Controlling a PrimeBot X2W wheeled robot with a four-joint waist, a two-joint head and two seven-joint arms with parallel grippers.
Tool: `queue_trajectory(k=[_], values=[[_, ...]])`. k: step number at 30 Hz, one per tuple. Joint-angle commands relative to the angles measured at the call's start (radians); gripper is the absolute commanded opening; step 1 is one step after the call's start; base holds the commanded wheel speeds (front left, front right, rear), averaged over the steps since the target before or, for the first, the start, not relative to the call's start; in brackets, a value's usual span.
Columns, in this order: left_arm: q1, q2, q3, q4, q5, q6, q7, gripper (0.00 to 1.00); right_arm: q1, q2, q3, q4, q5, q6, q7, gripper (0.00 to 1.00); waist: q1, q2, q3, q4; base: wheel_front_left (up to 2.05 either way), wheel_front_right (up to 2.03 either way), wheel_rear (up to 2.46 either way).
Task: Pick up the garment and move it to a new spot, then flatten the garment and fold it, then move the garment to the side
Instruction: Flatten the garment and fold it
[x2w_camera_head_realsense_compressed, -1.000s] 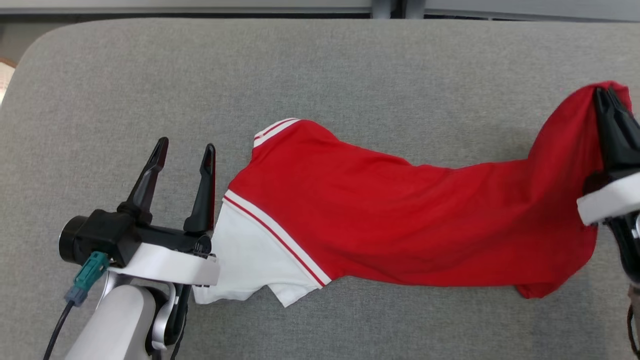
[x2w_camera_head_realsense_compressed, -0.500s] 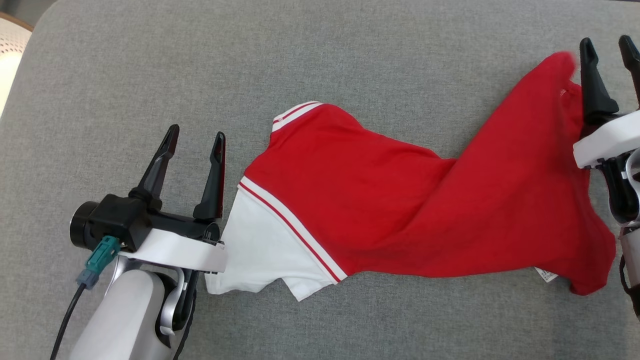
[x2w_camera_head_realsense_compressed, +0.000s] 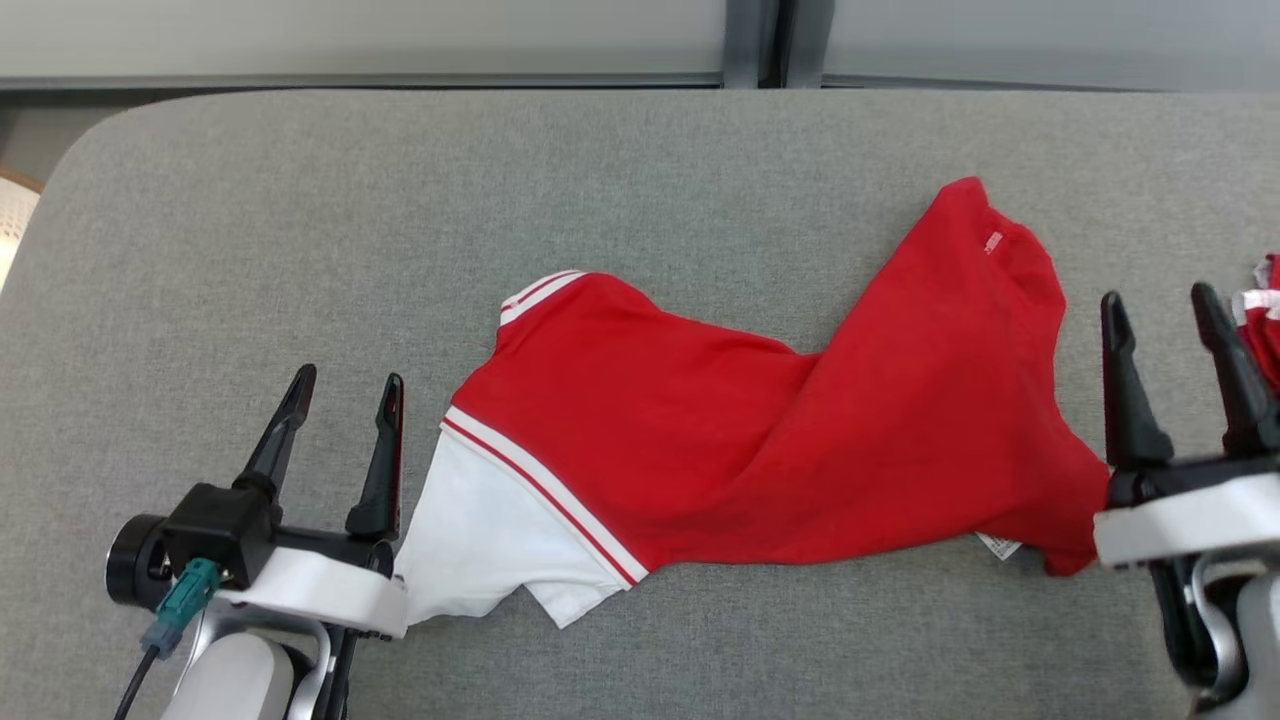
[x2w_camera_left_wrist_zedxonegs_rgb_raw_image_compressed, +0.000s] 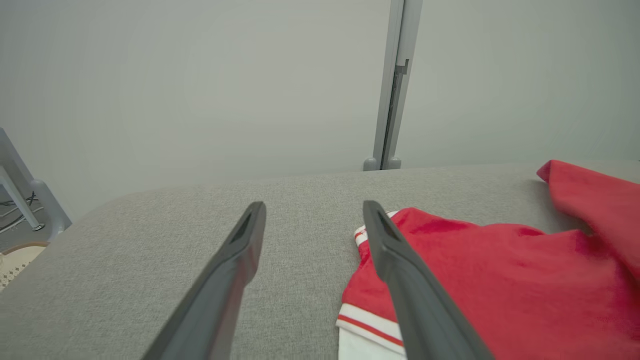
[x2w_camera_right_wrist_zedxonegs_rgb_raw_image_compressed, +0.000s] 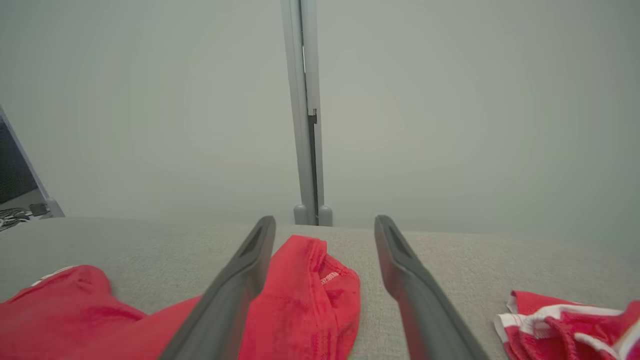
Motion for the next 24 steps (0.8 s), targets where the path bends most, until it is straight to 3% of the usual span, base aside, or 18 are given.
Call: queue_trajectory(k=[1,12,24], values=[[0.023,0.011,0.005,0.002,0.007,0.007,-0.004,1.00,0.064,0.020,-0.010,-0.052,-0.021,0.000,0.015,1.00,0.0000,0.0000,-0.046,-0.024,0.00,0.00,0.00],[0.131,0.041,0.006,-0.014,0.002,0.030,0.010,1.00,0.351,0.142,-0.020,-0.302,-0.076,0.000,0.133,1.00,0.0000,0.0000,-0.134,-0.050,0.00,0.00,0.00],[0.154,0.054,0.003,-0.038,-0.010,0.043,0.029,1.00,0.388,0.170,-0.027,-0.355,-0.085,0.000,0.160,1.00,0.0000,0.0000,-0.138,-0.057,0.00,0.00,0.00]])
